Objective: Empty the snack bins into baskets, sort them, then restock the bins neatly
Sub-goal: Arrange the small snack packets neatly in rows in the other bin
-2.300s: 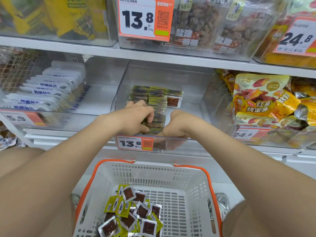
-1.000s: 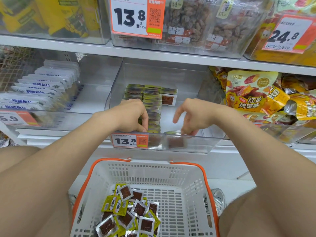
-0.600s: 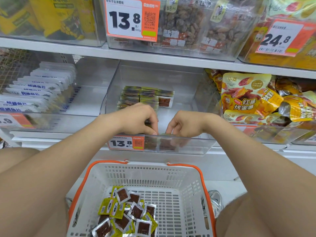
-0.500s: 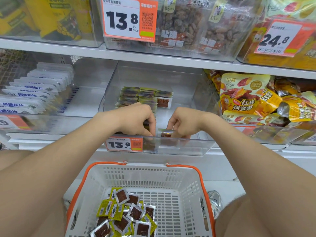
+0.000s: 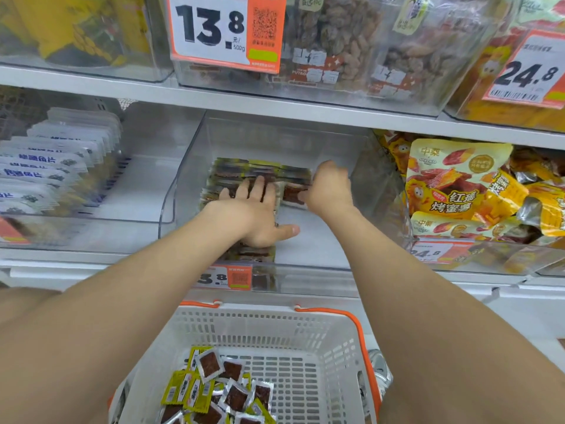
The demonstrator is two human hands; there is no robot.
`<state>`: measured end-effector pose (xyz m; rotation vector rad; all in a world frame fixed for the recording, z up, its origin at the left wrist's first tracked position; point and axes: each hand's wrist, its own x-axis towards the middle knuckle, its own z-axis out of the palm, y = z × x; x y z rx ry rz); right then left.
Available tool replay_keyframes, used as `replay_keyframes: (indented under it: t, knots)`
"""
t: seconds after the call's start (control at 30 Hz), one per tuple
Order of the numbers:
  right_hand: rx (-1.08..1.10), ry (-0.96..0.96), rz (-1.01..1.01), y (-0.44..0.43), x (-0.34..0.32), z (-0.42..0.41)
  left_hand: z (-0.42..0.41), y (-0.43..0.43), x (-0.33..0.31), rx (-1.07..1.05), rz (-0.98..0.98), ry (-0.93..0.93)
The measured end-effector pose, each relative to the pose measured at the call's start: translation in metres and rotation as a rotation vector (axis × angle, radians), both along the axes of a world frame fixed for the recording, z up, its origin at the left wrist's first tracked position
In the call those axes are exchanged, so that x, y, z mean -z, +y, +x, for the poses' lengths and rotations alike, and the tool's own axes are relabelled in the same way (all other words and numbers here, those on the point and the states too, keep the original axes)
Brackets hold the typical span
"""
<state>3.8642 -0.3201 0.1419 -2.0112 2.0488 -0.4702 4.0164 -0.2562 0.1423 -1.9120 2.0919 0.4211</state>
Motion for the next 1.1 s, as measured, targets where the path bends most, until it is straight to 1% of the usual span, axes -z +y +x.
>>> replay_keyframes:
  t: [0.07,0.13,0.2,0.3,0.37,0.5,0.57,0.63,0.7,0.77,0.8,0.83,0.87,0.9,0.93,0.97,1.03,1.1]
  knots:
    - [0.041,-0.053,0.029,-0.003,0.001,0.004,-0.002,-0.004,-0.002,-0.007,-0.092,-0.018]
    - [0.03,-0.097,0.05,-0.002,0.004,0.012,0.0,-0.009,0.004,0.034,-0.164,0.046]
    - [0.005,-0.113,0.058,0.0,0.006,0.017,0.002,-0.014,0.011,0.051,-0.115,0.099]
    - [0.02,-0.155,0.084,-0.001,0.004,0.013,0.004,-0.02,0.017,0.061,-0.085,0.093]
    - [0.024,-0.134,0.102,0.001,0.001,0.007,0.006,-0.022,0.017,0.065,-0.106,0.121]
    - [0.016,-0.073,0.117,0.016,-0.011,-0.002,0.011,-0.018,0.012,0.003,-0.208,0.298]
    - [-0.002,-0.062,0.06,0.031,-0.021,-0.006,0.013,-0.009,0.006,-0.01,-0.27,0.284]
    - [-0.083,-0.108,-0.04,0.054,-0.033,-0.008,0.016,0.009,-0.004,0.019,-0.366,0.308]
    - [-0.185,-0.222,-0.112,0.084,-0.047,-0.008,0.015,0.034,-0.017,0.023,-0.55,0.424]
    - [-0.268,-0.383,-0.097,0.125,-0.057,-0.007,0.012,0.074,-0.029,0.056,-0.773,0.431]
    - [-0.285,-0.458,-0.069,0.146,-0.057,-0.009,0.01,0.096,-0.035,0.092,-0.86,0.398]
    - [-0.295,-0.514,-0.032,0.166,-0.055,-0.011,0.01,0.12,-0.038,0.127,-0.906,0.38]
    - [-0.31,-0.541,0.01,0.186,-0.051,-0.014,0.01,0.142,-0.037,0.145,-0.893,0.373]
    - [-0.327,-0.54,0.058,0.201,-0.043,-0.017,0.011,0.16,-0.029,0.148,-0.815,0.346]
    - [-0.35,-0.501,0.118,0.214,-0.033,-0.02,0.012,0.174,-0.017,0.129,-0.66,0.298]
    - [-0.387,-0.411,0.186,0.224,-0.021,-0.021,0.014,0.182,-0.002,0.115,-0.452,0.242]
    - [-0.479,-0.17,0.314,0.238,0.008,-0.019,0.022,0.187,0.041,0.151,-0.059,0.169]
    - [-0.55,-0.015,0.413,0.242,0.048,-0.014,0.036,0.179,0.093,0.18,0.251,0.084]
